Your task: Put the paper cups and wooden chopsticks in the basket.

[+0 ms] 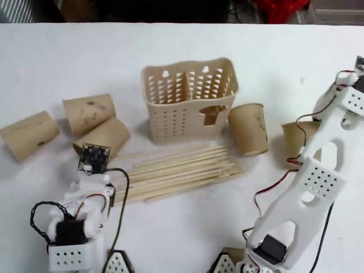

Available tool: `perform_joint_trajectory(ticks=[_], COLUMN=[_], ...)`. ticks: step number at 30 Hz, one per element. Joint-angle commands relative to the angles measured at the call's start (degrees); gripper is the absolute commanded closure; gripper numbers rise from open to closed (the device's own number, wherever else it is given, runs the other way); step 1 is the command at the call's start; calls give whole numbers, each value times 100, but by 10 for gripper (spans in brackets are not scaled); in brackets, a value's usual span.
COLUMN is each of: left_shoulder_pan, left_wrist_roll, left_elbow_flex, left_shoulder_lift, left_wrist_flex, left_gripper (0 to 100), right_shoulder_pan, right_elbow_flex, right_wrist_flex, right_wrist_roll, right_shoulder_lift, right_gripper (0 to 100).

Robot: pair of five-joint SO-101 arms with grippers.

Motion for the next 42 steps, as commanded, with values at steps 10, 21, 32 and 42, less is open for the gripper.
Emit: perform_joint_trajectory(ticks=[10,21,32,42], left_shoulder_pan=[-31,-31,-31,-31], left_wrist_roll=[-9,-9,-9,-9], left_elbow_flex=[-9,-9,-9,-9], left_shoulder_lift=[-48,-48,-48,-48], left_wrist_flex=[35,35,35,35], left_gripper=[880,880,880,880], right_shoulder_pan=[84,-2466,-4268,-4251], right_elbow_flex=[-237,-246,-211,-193], right_wrist_flex=[57,4,-1437,-1877], right_wrist_roll=[-220,-782,-844,-1160], right_shoulder_lift=[-2624,-4831,-4462,-4013], right_gripper=[984,984,984,984])
